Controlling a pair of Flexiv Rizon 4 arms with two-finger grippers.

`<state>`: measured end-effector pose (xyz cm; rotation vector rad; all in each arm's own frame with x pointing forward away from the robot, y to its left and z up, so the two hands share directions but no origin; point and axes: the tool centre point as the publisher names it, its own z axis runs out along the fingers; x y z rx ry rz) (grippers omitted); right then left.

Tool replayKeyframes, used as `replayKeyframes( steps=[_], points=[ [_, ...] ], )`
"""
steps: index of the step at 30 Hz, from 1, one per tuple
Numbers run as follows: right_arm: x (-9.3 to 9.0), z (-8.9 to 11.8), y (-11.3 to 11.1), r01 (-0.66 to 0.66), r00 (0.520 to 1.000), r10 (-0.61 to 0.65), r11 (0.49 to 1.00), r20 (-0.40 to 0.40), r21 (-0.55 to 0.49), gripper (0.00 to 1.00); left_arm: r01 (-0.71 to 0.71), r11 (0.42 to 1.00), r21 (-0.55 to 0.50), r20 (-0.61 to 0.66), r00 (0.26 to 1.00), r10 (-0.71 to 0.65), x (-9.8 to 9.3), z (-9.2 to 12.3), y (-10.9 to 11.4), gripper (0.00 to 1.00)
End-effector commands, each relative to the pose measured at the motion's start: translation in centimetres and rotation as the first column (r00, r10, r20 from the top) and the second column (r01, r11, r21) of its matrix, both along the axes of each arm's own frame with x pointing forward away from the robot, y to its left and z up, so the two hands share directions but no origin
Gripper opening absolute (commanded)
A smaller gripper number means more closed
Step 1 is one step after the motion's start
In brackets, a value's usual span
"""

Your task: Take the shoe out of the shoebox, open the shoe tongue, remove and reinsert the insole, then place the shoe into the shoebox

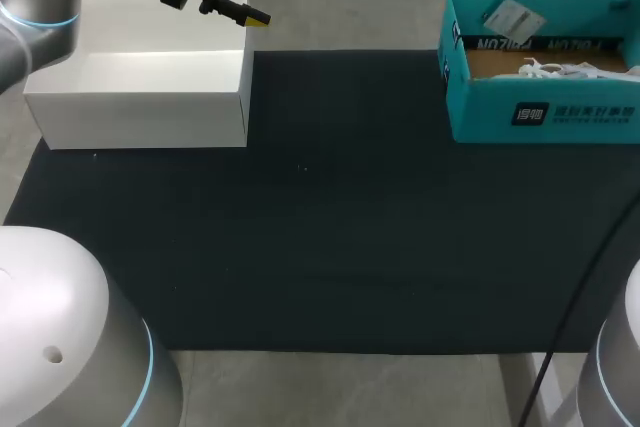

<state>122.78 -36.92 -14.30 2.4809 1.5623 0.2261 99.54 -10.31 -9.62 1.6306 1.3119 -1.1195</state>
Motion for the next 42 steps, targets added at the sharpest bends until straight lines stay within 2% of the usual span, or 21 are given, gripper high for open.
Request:
replayKeyframes(
  steps=[1, 14, 23, 28, 33, 39, 42],
  points=[
    [0.7, -0.6, 0.3, 0.096, 0.966, -0.045, 0.977, -0.254, 0.193, 0.00, 0.002, 1.000, 0.002, 0.001, 1.000, -0.002, 0.1, 0.0, 0.0, 1.00],
    [-0.7, -2.9, 1.5, 0.038, 0.945, 0.011, 0.989, -0.327, 0.143, 0.00, 0.002, 1.000, 0.002, 0.001, 1.000, -0.002, 0.1, 0.0, 0.0, 1.00],
    [-2.6, -8.1, 2.1, 0.062, 0.924, -0.010, 0.991, -0.382, 0.123, 0.00, 0.002, 1.000, 0.002, 0.001, 1.000, -0.002, 0.1, 0.0, 0.0, 1.00],
    [-2.8, -10.9, 1.8, 0.116, 0.933, -0.061, 0.984, -0.354, 0.137, 0.00, 0.002, 1.000, 0.002, 0.001, 1.000, -0.002, 0.1, 0.0, 0.0, 1.00],
    [-2.5, -13.5, 1.3, 0.111, 0.940, -0.066, 0.987, -0.336, 0.115, 0.00, 0.002, 1.000, 0.002, 0.001, 1.000, -0.002, 0.1, 0.0, 0.0, 1.00],
    [-2.4, -15.8, 0.7, 0.097, 0.940, -0.063, 0.992, -0.335, 0.083, 0.00, 0.002, 1.000, 0.002, 0.001, 1.000, -0.002, 0.1, 0.0, 0.0, 1.00],
    [-2.5, -16.1, 0.7, 0.096, 0.944, -0.063, 0.992, -0.325, 0.085, 0.00, 0.002, 1.000, 0.002, 0.001, 1.000, -0.002, 0.1, 0.0, 0.0, 1.00]
  ],
)
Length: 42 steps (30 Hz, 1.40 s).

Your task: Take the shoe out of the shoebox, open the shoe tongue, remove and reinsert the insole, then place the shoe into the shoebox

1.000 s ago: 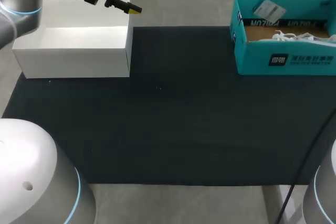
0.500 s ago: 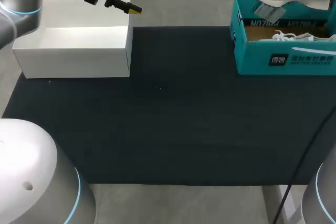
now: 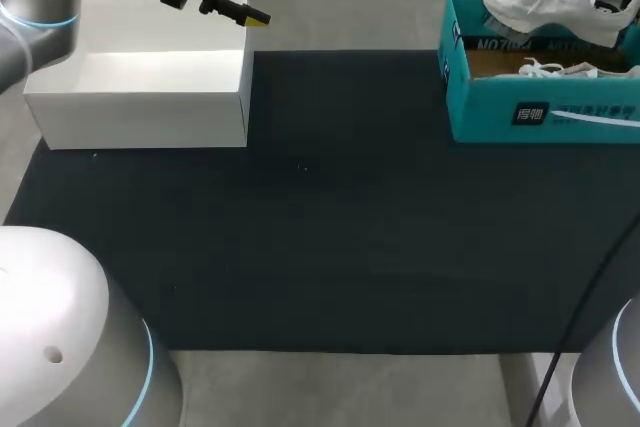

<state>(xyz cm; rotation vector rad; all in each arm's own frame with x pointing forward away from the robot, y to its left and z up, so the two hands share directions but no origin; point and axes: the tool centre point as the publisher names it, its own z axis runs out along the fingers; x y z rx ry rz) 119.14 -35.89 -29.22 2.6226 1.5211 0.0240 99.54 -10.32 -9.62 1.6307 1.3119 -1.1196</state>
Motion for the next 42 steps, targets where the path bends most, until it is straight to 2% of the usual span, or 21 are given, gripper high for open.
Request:
replayKeyframes(
  steps=[1, 9, 14, 20, 24, 33, 42],
  points=[
    [1.1, -0.9, -0.5, 0.020, 0.987, -0.005, 0.995, -0.158, 0.096, 0.00, 0.002, 1.000, 0.002, 0.001, 1.000, -0.002, 0.1, 0.0, 0.0, 1.00],
    [0.1, 3.8, -1.6, 0.075, 0.994, -0.062, 0.984, -0.084, 0.161, 0.00, 0.002, 1.000, 0.002, 0.001, 1.000, -0.002, 0.1, 0.0, 0.0, 1.00],
    [-0.6, 4.8, -1.0, 0.053, 0.995, -0.038, 0.984, -0.093, 0.168, 0.00, 0.002, 1.000, 0.002, 0.001, 1.000, -0.002, 0.1, 0.0, 0.0, 1.00],
    [-1.8, 3.8, 1.0, -0.030, 0.989, 0.054, 0.985, -0.140, 0.170, 0.00, 0.002, 1.000, 0.002, 0.001, 1.000, -0.002, 0.1, 0.0, 0.0, 1.00],
    [-2.2, 2.6, 1.5, -0.044, 0.984, 0.073, 0.984, -0.165, 0.170, 0.00, 0.002, 1.000, 0.002, 0.001, 1.000, -0.002, 0.1, 0.0, 0.0, 1.00],
    [-1.3, -0.2, 1.0, -0.061, 0.979, 0.086, 0.989, -0.184, 0.138, 0.00, 0.002, 1.000, 0.002, 0.001, 1.000, -0.002, 0.1, 0.0, 0.0, 1.00],
    [-0.5, -3.1, 0.8, -0.072, 0.966, 0.097, 0.991, -0.239, 0.109, 0.00, 0.002, 1.000, 0.002, 0.001, 1.000, -0.002, 0.1, 0.0, 0.0, 1.00]
  ],
)
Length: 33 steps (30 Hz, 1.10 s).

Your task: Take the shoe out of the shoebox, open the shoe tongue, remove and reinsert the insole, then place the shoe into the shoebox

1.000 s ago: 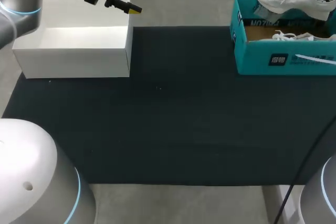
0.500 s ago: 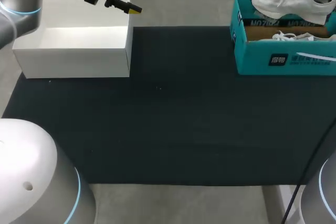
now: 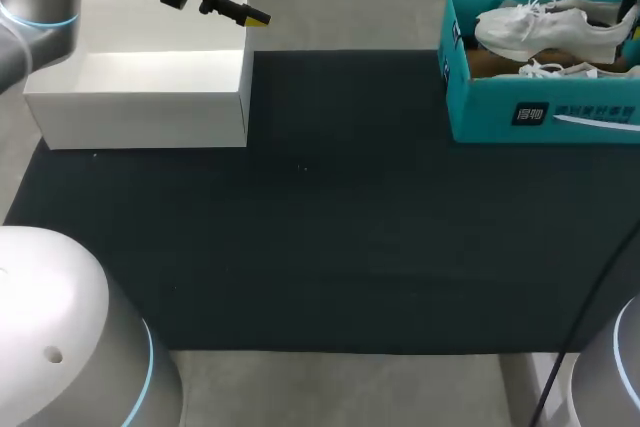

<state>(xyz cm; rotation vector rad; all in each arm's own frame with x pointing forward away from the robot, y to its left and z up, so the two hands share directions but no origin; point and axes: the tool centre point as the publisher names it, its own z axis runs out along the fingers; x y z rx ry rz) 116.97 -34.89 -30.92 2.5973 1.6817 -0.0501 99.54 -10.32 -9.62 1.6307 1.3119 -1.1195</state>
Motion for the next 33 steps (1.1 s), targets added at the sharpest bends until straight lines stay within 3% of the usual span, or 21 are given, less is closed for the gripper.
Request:
replayKeyframes(
  steps=[1, 23, 31, 32, 33],
  points=[
    [1.7, -1.7, -0.2, 0.016, 0.985, -0.005, 0.998, -0.172, 0.063, 0.00, 0.002, 1.000, 0.002, 0.001, 1.000, -0.002, 0.1, 0.0, 0.0, 1.00],
    [1.6, -7.4, -0.3, 0.088, 0.962, -0.073, 0.995, -0.264, 0.046, 0.00, 0.002, 1.000, 0.002, 0.001, 1.000, -0.002, 0.1, 0.0, 0.0, 1.00],
    [1.9, -7.6, 0.2, 0.130, 0.958, -0.112, 0.990, -0.263, 0.055, 0.00, 0.002, 1.000, 0.002, 0.001, 1.000, -0.002, 0.1, 0.0, 0.0, 1.00],
    [1.9, -7.5, 0.0, 0.132, 0.958, -0.113, 0.990, -0.262, 0.056, 0.22, 0.002, 1.000, 0.002, 0.001, 1.000, -0.002, 0.1, 0.0, 0.0, 1.00],
    [1.9, -7.3, -0.2, 0.138, 0.961, -0.119, 0.989, -0.249, 0.061, 0.68, 0.002, 1.000, 0.002, 0.001, 1.000, -0.002, 0.1, 0.0, 0.0, 1.00]
  ],
)
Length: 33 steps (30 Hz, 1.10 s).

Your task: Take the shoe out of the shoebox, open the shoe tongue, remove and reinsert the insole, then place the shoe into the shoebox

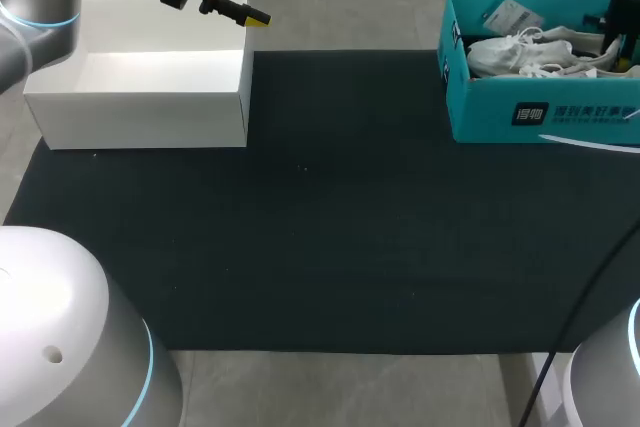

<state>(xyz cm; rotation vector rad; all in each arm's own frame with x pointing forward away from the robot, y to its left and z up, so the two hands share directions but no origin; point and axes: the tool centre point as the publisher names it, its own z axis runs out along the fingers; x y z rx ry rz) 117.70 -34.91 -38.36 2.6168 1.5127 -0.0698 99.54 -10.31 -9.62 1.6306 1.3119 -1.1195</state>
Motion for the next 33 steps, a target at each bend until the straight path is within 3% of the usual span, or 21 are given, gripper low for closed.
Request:
replayKeyframes(
  steps=[1, 14, 23, 33],
  points=[
    [1.2, 0.7, -0.1, 0.065, 0.967, -0.023, 0.986, -0.255, 0.156, 1.00, 0.002, 1.000, 0.002, 0.001, 1.000, -0.002, 0.1, 0.0, 0.0, 1.00],
    [-0.5, 8.3, 1.8, 0.115, 0.987, -0.088, 0.971, -0.133, 0.211, 1.00, 0.002, 1.000, 0.002, 0.001, 1.000, -0.002, 0.1, 0.0, 0.0, 1.00],
    [-2.8, 12.6, 5.4, 0.076, 0.994, -0.094, 0.956, 0.050, 0.284, 1.00, 0.002, 1.000, 0.002, 0.001, 1.000, -0.002, 0.1, 0.0, 0.0, 1.00],
    [-6.1, 15.5, 8.3, -0.027, 0.977, -0.010, 0.985, 0.213, 0.170, 1.00, 0.002, 1.000, 0.002, 0.001, 1.000, -0.002, 0.1, 0.0, 0.0, 1.00]
  ],
)
